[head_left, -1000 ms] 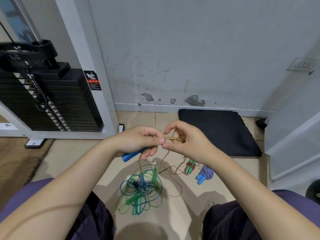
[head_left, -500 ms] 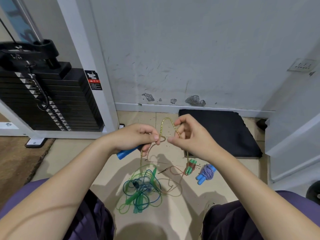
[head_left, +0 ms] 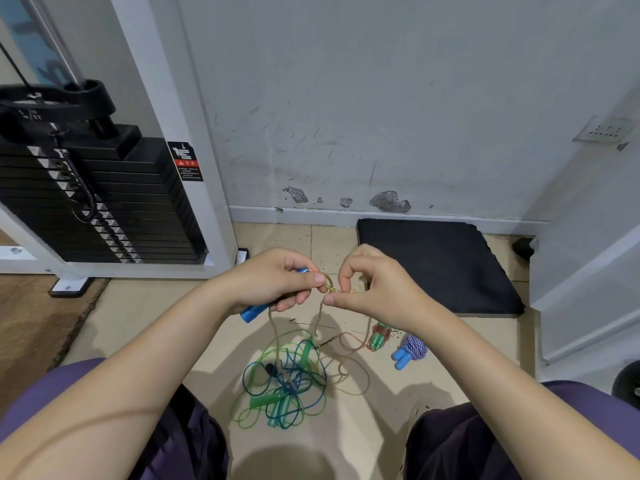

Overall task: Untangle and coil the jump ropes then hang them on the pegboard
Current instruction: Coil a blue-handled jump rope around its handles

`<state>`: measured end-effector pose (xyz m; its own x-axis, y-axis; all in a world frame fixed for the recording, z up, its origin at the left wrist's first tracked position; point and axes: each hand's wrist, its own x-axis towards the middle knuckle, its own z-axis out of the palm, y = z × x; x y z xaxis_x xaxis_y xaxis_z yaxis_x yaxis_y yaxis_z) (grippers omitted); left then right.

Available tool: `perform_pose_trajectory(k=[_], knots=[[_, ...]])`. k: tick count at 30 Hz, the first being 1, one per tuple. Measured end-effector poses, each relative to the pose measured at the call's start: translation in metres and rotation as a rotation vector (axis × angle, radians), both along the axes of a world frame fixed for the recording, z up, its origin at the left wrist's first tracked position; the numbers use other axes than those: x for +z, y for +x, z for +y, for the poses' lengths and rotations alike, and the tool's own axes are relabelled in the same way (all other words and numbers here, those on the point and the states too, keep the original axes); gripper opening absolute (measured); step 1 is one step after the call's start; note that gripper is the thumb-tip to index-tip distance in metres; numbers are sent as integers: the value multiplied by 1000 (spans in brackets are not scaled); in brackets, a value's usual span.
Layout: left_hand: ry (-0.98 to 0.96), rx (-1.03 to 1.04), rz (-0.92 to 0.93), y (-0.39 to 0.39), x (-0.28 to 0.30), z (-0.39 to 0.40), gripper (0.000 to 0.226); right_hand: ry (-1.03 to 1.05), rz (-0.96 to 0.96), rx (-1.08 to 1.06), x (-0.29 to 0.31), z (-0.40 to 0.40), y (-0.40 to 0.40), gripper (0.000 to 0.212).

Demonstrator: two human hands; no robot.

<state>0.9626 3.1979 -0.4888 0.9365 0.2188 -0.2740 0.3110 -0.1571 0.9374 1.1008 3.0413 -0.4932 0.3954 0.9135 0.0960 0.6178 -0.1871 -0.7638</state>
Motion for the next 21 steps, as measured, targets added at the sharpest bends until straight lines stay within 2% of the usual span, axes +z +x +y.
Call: perform_pose_trajectory(k=[4,7,10,14,16,18,21], knots=[[-43,-8,-29,1,0,-4,18,15,-41,7,1,0,-4,23],[-45,-19,-8,2,1,-1,19,32,3,-25,3,0,-3,23],[77,-44,54,-6,7,16,25,130,36,-143,5,1,5,22],[209,-9,83,-18,14,32,27,223,193,-258,13,-2,17,17],[132,43,40,-16,15,27,25,192,291,-214,14,-3,18,14],[11,65,-33,-11,15,17,23,141,371,-148,13,-2,14,25],[-56,37,-69,-5,12,1,21,91,375,-47,12,1,-1,29]])
